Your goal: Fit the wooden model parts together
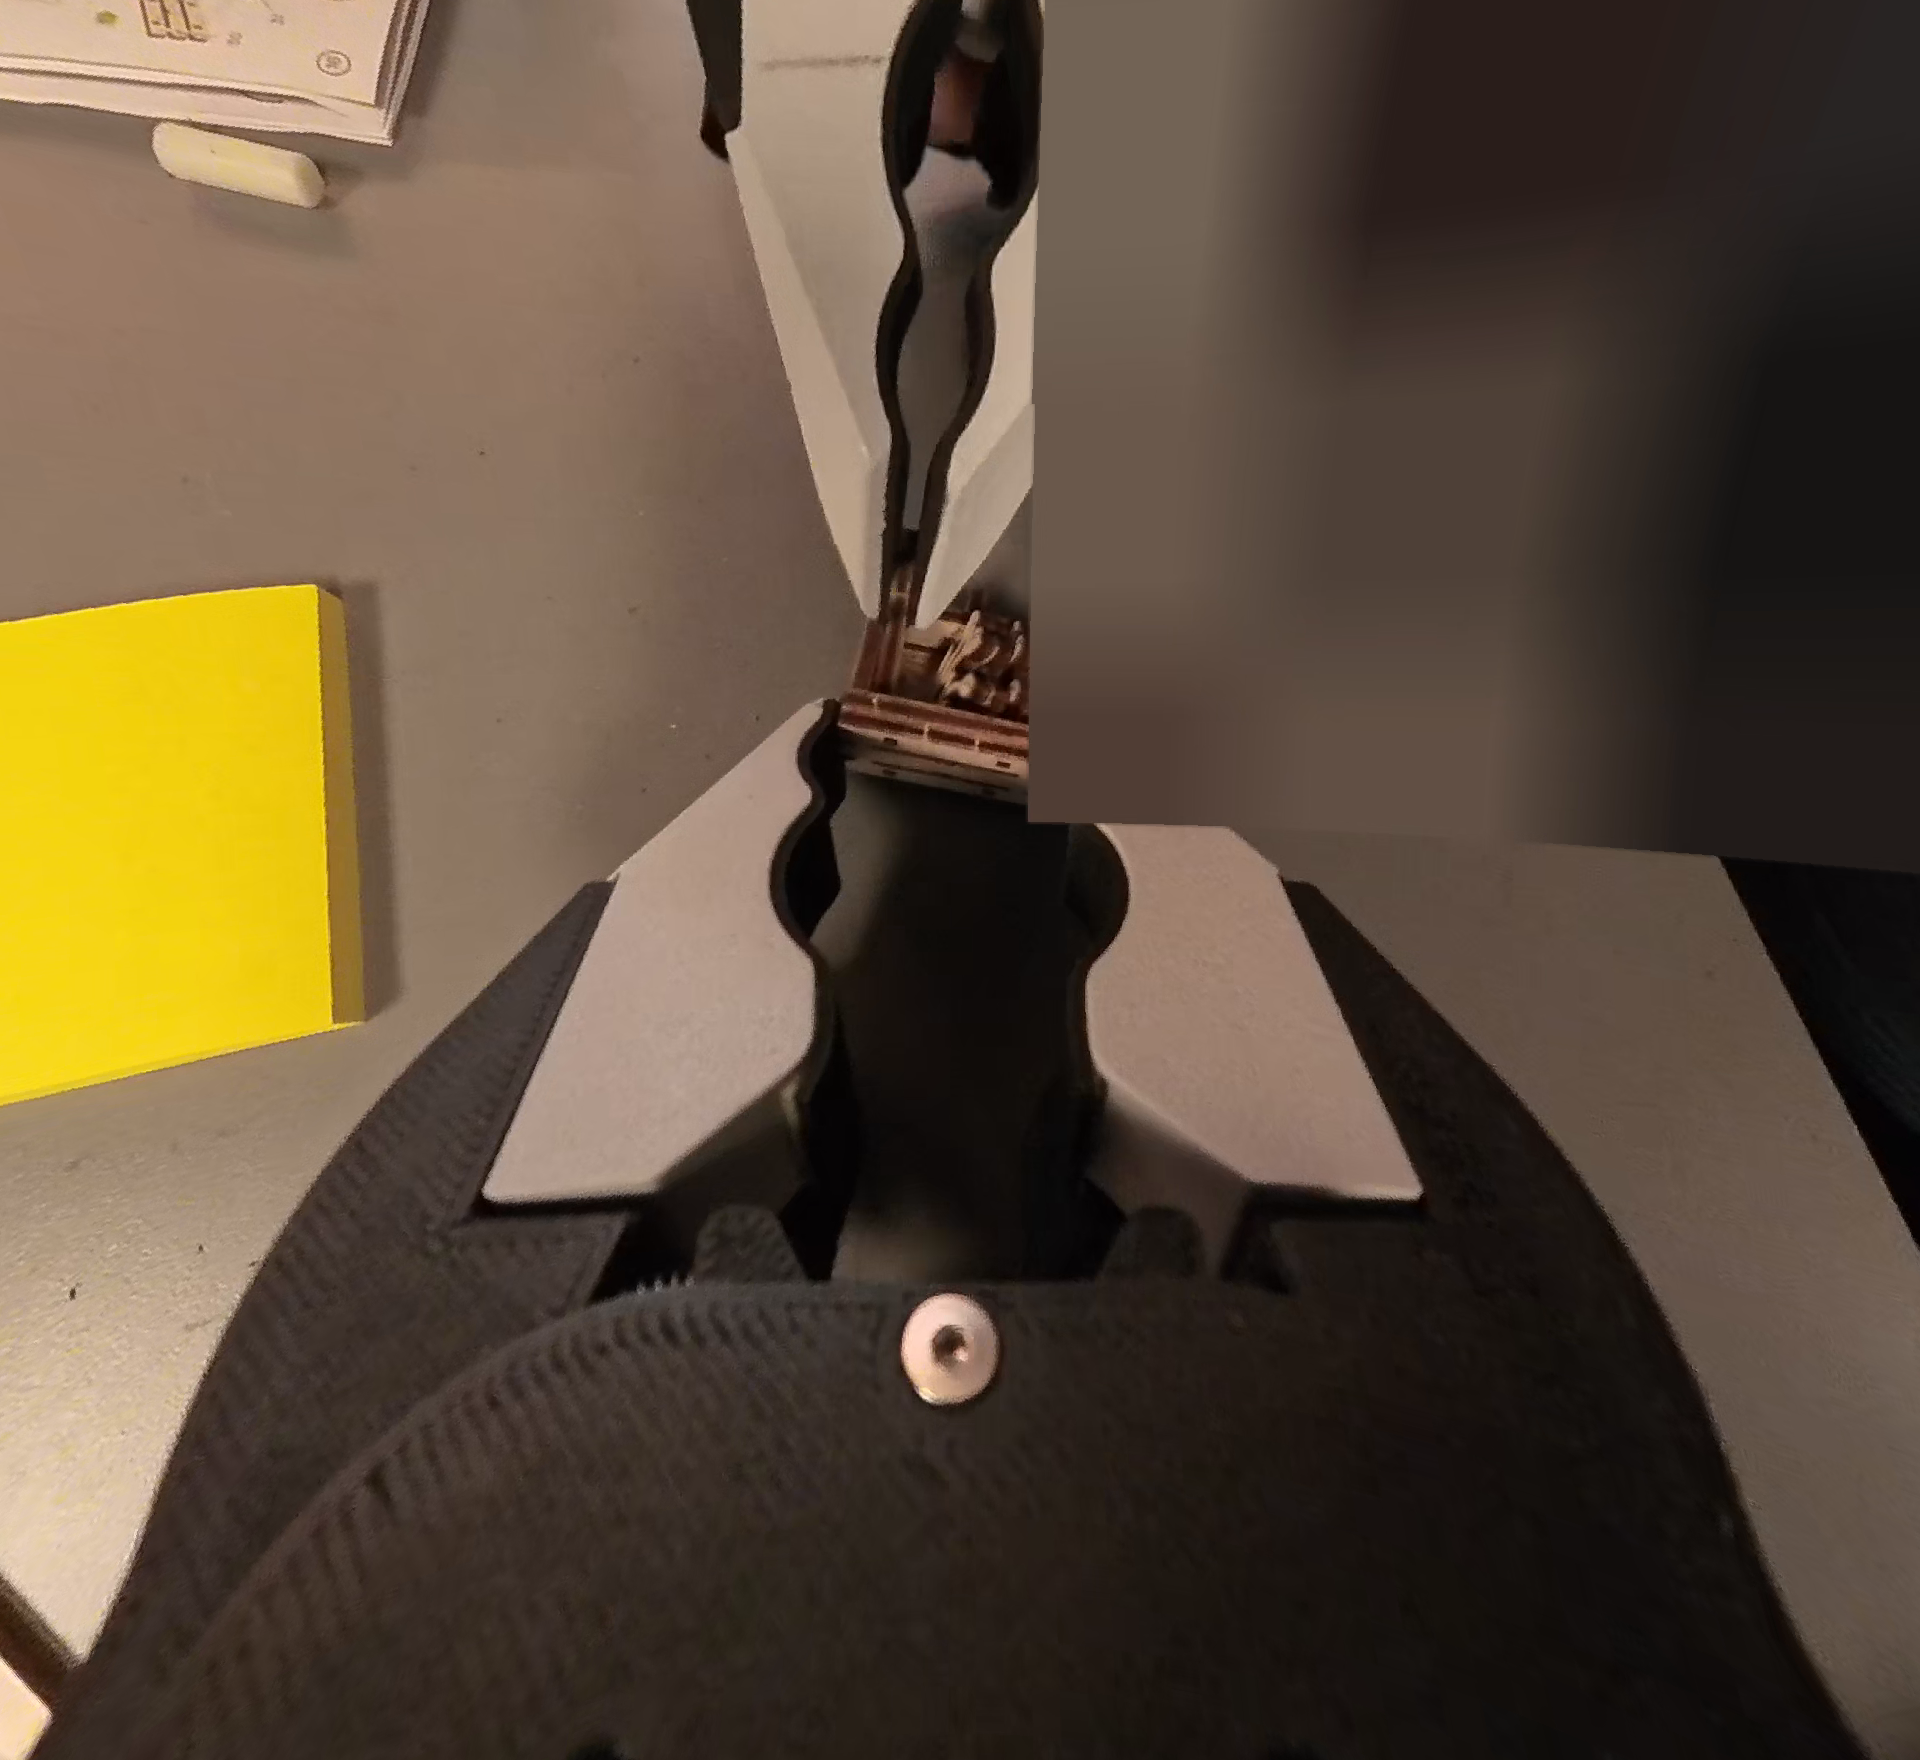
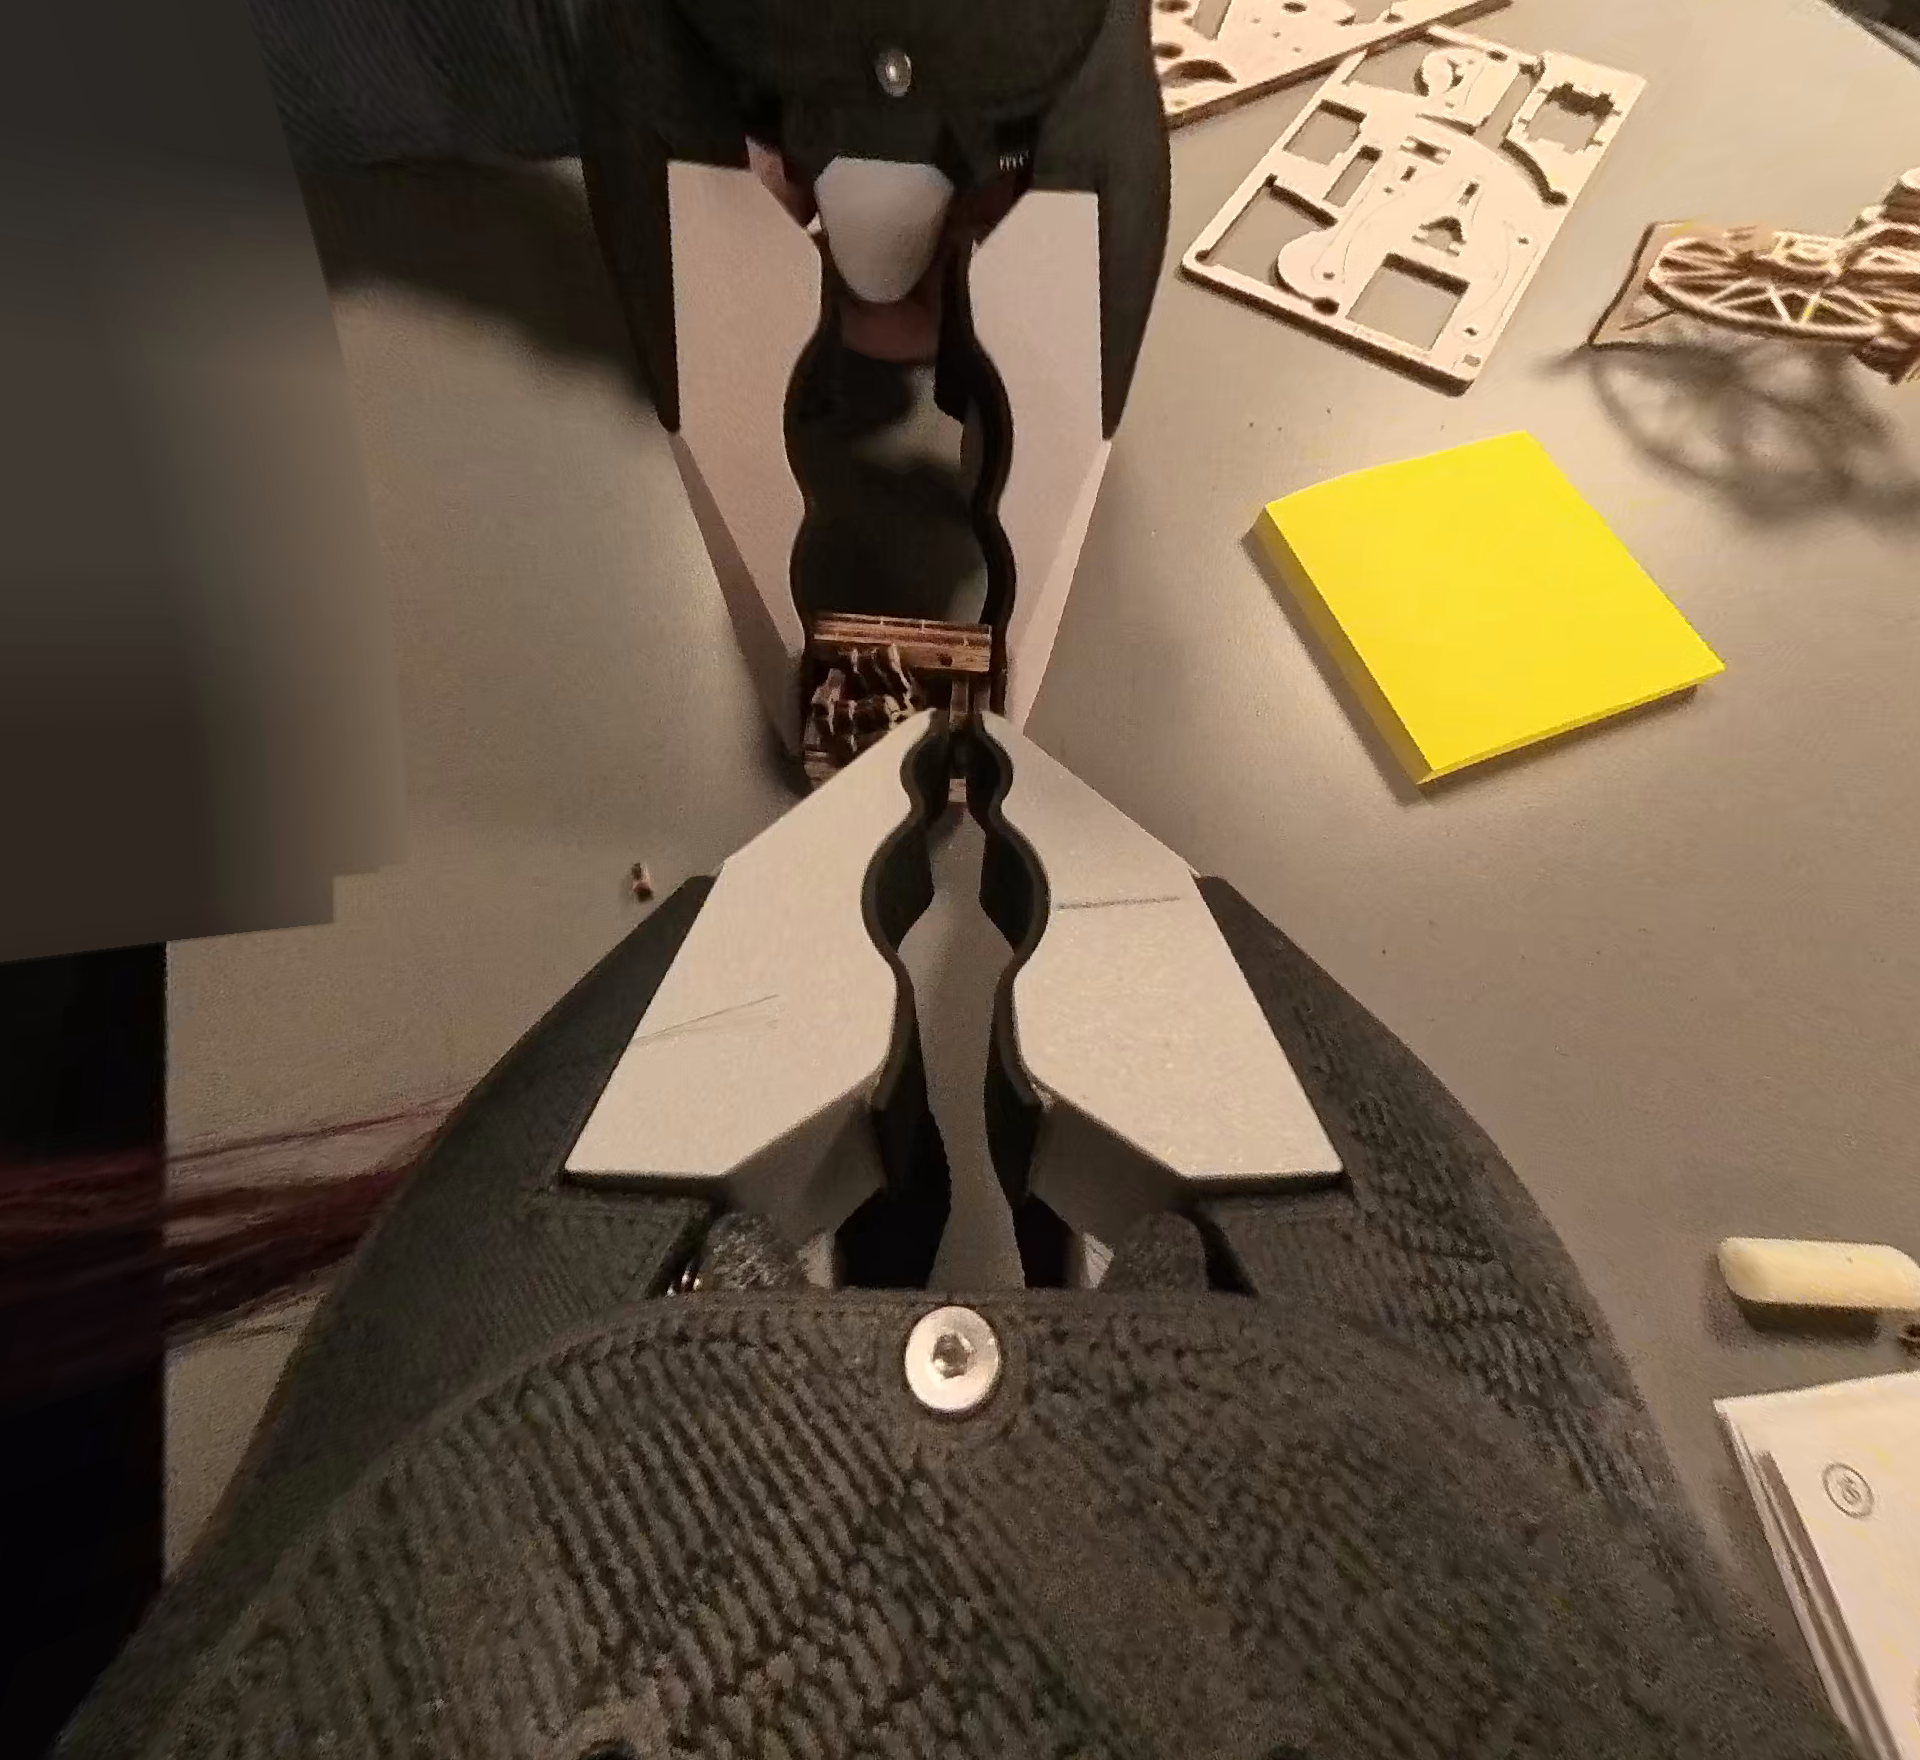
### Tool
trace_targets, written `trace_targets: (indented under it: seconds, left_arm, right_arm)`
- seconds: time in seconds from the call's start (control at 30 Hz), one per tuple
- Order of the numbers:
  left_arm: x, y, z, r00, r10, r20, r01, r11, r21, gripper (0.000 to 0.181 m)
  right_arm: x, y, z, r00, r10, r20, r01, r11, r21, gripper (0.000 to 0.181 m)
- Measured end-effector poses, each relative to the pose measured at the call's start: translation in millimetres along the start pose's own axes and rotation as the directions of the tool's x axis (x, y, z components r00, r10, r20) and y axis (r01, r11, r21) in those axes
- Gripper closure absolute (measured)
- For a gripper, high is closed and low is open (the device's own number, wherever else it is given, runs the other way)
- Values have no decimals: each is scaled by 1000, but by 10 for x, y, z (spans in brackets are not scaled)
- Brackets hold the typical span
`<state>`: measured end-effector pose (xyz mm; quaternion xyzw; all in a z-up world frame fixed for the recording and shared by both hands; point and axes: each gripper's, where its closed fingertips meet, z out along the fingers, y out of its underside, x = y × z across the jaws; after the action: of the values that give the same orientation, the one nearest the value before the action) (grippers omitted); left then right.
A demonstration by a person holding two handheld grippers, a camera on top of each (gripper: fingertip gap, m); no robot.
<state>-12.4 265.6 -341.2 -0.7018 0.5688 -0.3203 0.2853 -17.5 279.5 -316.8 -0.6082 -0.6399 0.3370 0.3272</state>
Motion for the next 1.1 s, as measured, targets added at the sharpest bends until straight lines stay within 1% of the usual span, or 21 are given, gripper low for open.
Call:
trace_targets:
  seconds: [0.1, 0.3, 0.57, 0.73, 0.8, 0.9, 0.97, 1.03, 1.1]
  left_arm:
    - [0, -1, 1, 1000, -1, 0, 1, 1000, 1, 141]
    - [-2, -1, 2, 1000, 4, 6, -4, 1000, 1, 141]
    - [-9, -2, 0, 1000, 3, 12, -3, 1000, 2, 142]
    - [5, -2, 2, 1000, 7, 2, -7, 1000, 2, 141]
    - [-7, -4, -3, 1000, -5, 4, 5, 1000, 4, 142]
    - [-4, -2, -2, 1000, 5, 10, -5, 1000, 4, 141]
    - [-5, -2, -3, 1000, 1, 8, -1, 1000, 4, 141]
    - [1, 1, -4, 1000, 5, 9, -5, 1000, 3, 141]
    - [3, 4, -2, 1000, 10, 12, -10, 1000, 1, 141]
  right_arm:
    - [1, 11, -2, 998, 52, 35, -52, 999, -16, 181]
    - [11, -29, 18, 990, 118, 73, -122, 991, 50, 181]
    - [7, -32, 36, 997, 59, 59, -57, 998, -25, 181]
    - [-6, -18, 34, 992, 94, 90, -88, 994, -65, 181]
    - [14, -18, 43, 985, 132, 111, -124, 990, -71, 181]
    - [-4, -15, 44, 995, 62, 83, -54, 994, -96, 181]
    - [8, -21, 44, 989, 100, 106, -92, 992, -81, 181]
    - [8, -32, 44, 991, 90, 98, -84, 994, -65, 181]
    - [4, -40, 40, 988, 111, 106, -107, 993, -45, 180]
